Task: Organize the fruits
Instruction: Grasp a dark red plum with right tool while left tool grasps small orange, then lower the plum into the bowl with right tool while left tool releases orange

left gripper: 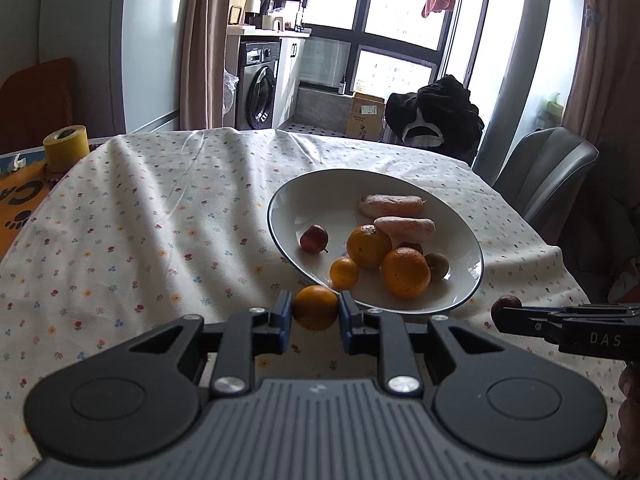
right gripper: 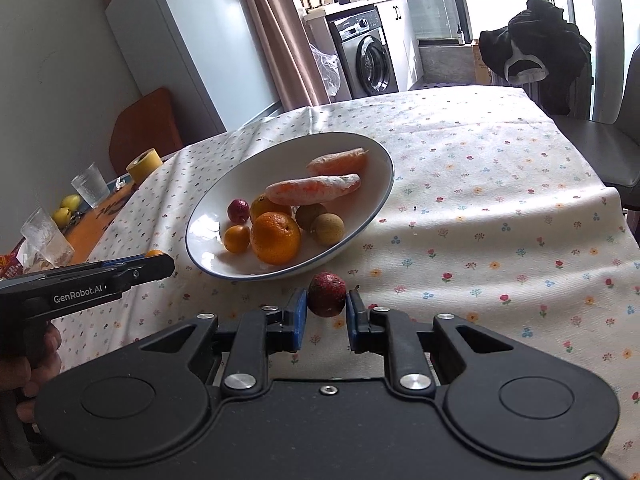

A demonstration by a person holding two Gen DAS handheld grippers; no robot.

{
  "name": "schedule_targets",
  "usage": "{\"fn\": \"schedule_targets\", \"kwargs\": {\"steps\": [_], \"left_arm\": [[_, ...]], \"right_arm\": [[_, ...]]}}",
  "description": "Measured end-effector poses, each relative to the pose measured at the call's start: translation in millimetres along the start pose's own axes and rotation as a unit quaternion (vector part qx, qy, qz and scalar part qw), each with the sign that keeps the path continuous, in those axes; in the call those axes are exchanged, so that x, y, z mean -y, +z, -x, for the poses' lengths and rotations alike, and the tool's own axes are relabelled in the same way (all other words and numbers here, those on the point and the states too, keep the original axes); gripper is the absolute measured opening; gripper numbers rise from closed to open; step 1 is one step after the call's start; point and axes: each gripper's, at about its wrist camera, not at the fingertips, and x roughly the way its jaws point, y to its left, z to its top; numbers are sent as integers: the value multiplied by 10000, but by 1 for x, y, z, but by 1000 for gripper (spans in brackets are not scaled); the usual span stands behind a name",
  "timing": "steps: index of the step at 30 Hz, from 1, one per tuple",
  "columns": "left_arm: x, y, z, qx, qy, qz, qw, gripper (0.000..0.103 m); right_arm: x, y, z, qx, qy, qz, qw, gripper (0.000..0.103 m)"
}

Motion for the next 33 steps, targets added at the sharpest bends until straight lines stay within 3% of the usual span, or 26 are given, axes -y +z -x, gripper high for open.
{"fn": "schedule_targets", "kwargs": {"steps": [15,33], "left_arm": [[12,28,17,379,-82,-77,9992,23],[5,43,-29,214,-144,-38,9997,23]], "right_arm": [[-11,27,18,361,130,149,9992,19],[5,51,-14,327,18,60,9994,19]]}}
